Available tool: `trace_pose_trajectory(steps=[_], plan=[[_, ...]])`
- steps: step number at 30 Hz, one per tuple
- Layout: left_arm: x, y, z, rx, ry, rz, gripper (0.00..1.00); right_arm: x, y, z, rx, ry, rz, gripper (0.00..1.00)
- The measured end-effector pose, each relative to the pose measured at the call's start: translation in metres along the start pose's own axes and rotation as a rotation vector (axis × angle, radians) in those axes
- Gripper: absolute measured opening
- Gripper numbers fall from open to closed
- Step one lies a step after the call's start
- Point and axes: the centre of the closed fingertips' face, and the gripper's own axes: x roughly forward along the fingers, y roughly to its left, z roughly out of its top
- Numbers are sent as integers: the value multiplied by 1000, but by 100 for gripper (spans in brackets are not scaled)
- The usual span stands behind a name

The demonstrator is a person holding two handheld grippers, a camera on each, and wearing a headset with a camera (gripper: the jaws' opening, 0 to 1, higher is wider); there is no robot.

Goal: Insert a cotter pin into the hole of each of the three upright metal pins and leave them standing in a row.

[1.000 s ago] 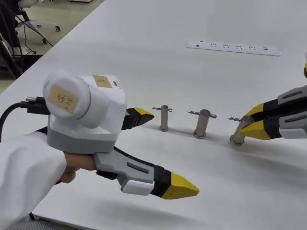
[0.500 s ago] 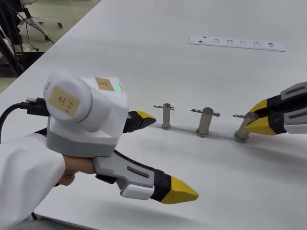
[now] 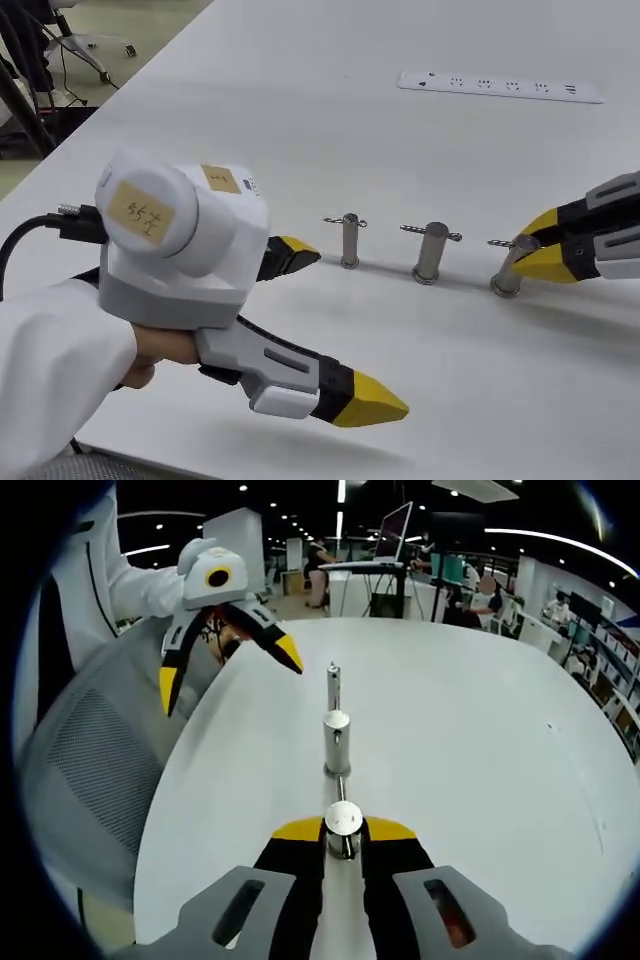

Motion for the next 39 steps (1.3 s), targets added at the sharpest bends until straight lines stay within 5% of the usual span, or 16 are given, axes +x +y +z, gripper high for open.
trace_pose_trajectory(steps=[4,8,13,19,26,39], plan=[[-1,2,4,-13,-18,13,94,-1,1,0,33,-18,-4,10],[-3,1,8,-16,-32,13,94,1,-4,-8,31,12,-62,24],[-5,2,1,-14,12,24,90,-5,-3,0,85,-28,-97,39],[-7,8,3,-33,-9,56,92,-16,-3,18,153,-124,-168,49],[-8,8,11,-43,-42,73,92,-29,9,34,239,-200,-192,62],[-17,7,19,-55,-71,94,93,-41,36,49,318,-244,-258,74]])
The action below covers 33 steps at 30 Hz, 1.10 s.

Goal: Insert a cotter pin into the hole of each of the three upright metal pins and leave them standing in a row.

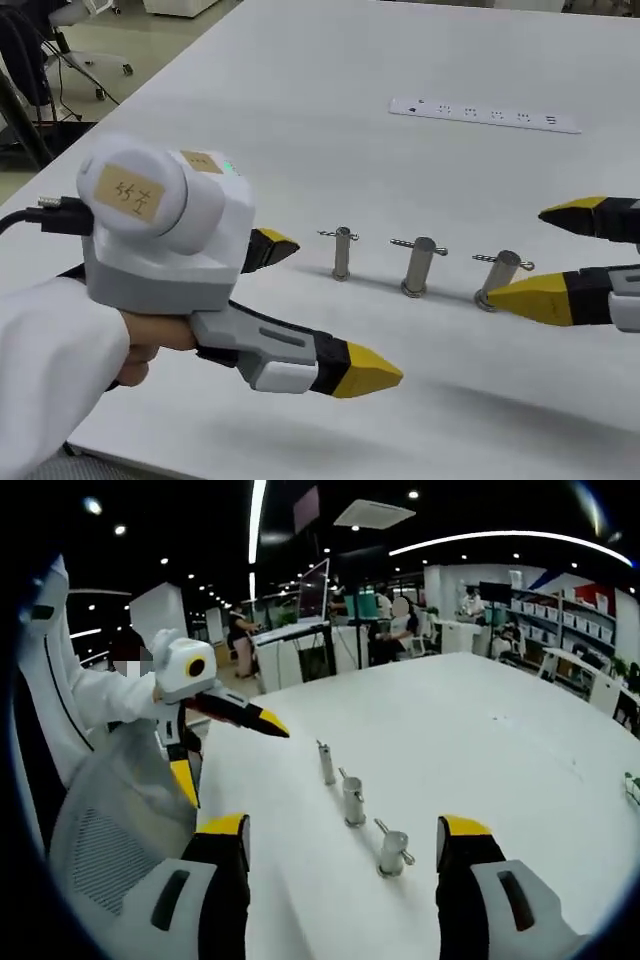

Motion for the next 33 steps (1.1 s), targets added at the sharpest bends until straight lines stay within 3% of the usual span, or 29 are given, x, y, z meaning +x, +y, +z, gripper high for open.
trace_pose_trajectory(steps=[7,13,26,33], plan=[[-8,-1,3,-38,-29,-13,97,-7,7,-2,46,-10,-41,83],[-14,2,-1,-20,-22,6,99,-13,6,-12,97,5,-94,95],[-25,3,-8,-61,-14,15,99,-21,12,-24,216,13,-148,98],[-31,1,-11,-86,-7,24,99,-21,18,-21,254,-9,-143,98]])
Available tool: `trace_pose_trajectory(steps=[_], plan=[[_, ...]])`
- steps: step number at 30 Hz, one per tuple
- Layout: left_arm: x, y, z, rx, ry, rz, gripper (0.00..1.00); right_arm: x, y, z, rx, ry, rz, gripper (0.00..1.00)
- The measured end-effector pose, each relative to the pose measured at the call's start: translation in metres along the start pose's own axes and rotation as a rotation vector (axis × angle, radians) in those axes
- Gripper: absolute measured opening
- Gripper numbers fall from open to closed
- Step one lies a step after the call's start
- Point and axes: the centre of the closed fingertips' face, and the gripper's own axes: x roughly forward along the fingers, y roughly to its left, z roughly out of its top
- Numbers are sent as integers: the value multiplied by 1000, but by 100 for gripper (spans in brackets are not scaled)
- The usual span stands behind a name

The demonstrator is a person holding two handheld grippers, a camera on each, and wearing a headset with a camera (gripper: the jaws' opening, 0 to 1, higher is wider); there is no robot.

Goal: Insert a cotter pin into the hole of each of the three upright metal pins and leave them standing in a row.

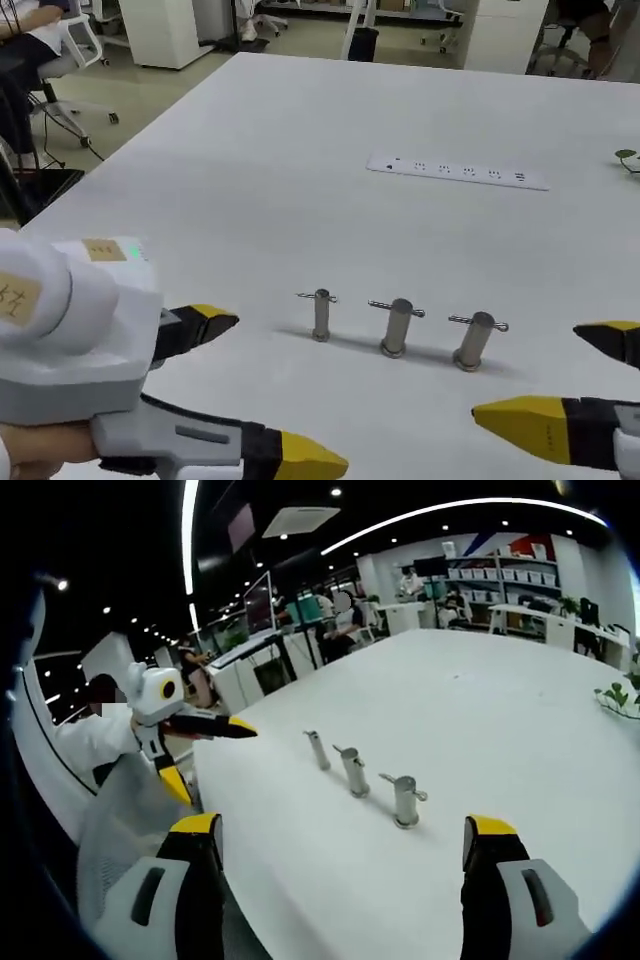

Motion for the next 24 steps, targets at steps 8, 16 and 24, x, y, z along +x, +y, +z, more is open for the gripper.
trace_pose_trajectory(steps=[8,16,24], plan=[[-1,-1,-7,-48,11,27,99,3,1,-7,18,34,6,98],[-1,0,-7,-102,-7,57,99,1,0,-18,40,72,-3,98],[-4,6,-12,-100,15,78,96,0,-2,-31,44,117,-24,98]])
